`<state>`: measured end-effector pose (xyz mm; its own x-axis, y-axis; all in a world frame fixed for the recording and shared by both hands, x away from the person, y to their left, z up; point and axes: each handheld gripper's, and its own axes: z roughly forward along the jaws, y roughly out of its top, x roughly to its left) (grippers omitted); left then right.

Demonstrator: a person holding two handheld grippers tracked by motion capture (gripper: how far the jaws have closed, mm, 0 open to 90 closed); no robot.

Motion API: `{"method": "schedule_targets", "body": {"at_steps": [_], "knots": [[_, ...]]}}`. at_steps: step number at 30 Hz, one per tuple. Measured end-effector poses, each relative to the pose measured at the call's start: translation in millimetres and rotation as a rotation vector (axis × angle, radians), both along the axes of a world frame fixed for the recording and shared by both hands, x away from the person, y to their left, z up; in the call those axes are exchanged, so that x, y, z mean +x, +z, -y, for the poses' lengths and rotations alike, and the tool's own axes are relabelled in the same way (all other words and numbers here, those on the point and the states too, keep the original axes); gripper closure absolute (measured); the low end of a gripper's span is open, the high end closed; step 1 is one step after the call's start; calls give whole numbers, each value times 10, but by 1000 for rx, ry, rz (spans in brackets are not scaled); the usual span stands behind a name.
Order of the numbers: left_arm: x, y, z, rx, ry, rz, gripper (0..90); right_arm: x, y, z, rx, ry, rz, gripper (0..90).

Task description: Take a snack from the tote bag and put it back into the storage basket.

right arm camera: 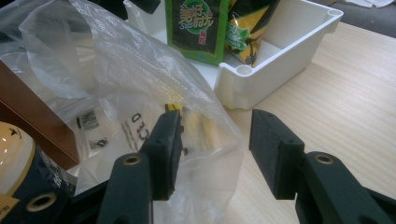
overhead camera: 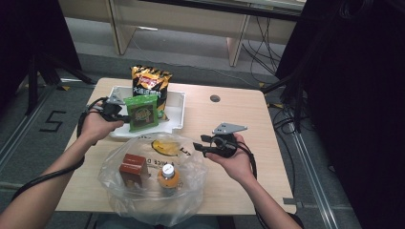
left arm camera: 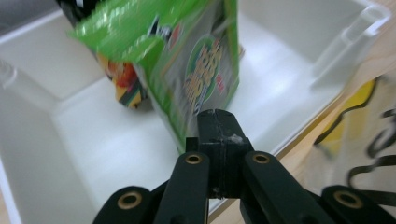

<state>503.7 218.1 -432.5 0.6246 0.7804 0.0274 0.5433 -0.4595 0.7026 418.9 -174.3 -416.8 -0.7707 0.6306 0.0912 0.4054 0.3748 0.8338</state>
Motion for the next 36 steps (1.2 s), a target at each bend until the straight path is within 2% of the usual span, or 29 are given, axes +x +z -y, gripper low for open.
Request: {"method": "schedule_targets", "body": {"at_steps": [1,10,13,17,19,23,27,28,36], "knots": [[12,-11,5,3,1,-6,896,-5,2,0,2,6,-19,545],[112,-17,75,22,36,3,895,-1,-3,5,3,-3,5,544],[150,-10,82,22,45,5,894,7,8,23,-11,7,6,544],[204,-6,80,31,55,4,894,3,-5,13,1,-2,-3,544],[211,-11,89,22,65,11,894,1,-8,10,1,0,-2,544],[246,19,89,41,66,0,894,4,-8,10,2,-1,1,544],[288,50,116,53,75,29,894,2,-16,0,8,-2,0,544],[301,56,123,50,79,28,894,9,-10,11,-3,0,4,544],[396,103,149,64,101,42,894,15,-14,17,-3,1,4,544]]}}
